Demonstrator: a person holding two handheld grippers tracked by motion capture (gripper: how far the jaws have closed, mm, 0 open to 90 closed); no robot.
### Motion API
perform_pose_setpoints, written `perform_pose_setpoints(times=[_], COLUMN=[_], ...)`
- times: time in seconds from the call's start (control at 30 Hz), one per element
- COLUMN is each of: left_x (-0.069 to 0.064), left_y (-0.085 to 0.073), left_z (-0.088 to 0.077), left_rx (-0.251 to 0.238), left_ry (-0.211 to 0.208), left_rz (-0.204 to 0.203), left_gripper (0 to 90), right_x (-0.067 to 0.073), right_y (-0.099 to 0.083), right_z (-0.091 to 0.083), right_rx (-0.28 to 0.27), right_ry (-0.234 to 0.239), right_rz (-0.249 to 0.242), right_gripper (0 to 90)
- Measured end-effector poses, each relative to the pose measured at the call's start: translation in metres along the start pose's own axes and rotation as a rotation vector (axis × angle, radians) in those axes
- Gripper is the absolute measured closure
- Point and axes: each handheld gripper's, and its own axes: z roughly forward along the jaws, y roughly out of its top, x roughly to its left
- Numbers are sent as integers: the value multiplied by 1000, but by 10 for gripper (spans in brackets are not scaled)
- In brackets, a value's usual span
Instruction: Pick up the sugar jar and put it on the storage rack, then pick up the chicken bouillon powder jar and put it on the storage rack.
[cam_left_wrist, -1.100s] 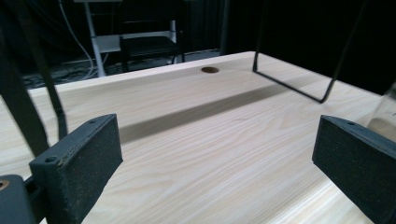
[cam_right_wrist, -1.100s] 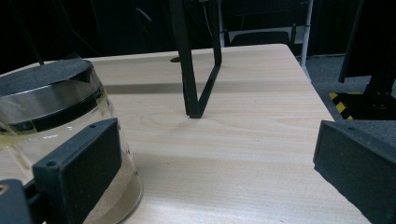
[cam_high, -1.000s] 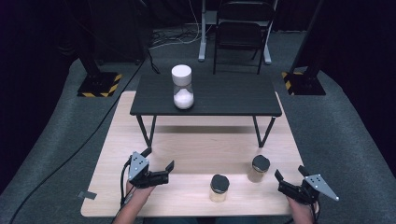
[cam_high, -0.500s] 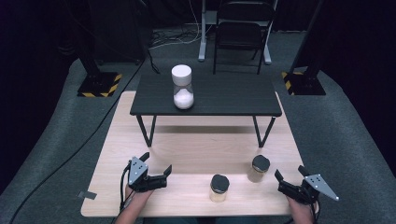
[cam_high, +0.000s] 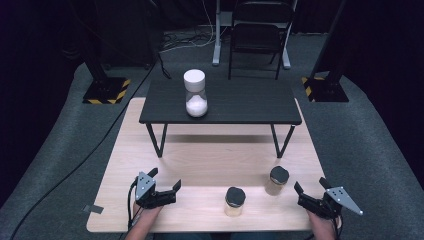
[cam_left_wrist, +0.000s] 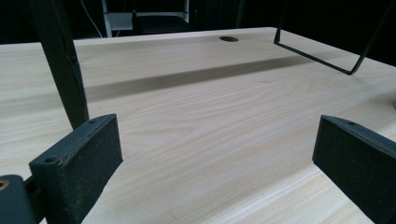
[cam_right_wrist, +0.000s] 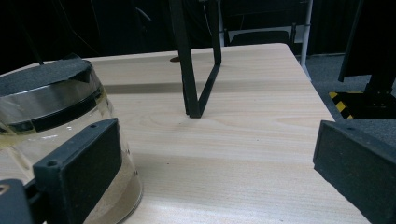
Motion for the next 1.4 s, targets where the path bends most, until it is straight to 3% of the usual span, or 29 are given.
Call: perform_pose_setpoints(times=[0.23,0.73,0.97,1.17,1.4], left_x=[-1,-1,-1,-1,-1], left_y=[-9,-12,-12,-13,-13], left_z=[6,4,4,4,3], left_rx=[25,2,2,8,2], left_ry=[0,21,33,24,32], left_rz=[11,12,5,8,5], left_gripper=[9,0,0,0,0], right_x=[0,-1,0,2,1], right_y=[0,0,3,7,13], right_z=[0,0,-3,-5,-11], right_rx=[0,1,-31,-14,-29], right_ry=[0,5,0,15,24], right_rz=[1,4,-3,7,46], right_gripper=[5,5,0,0,0])
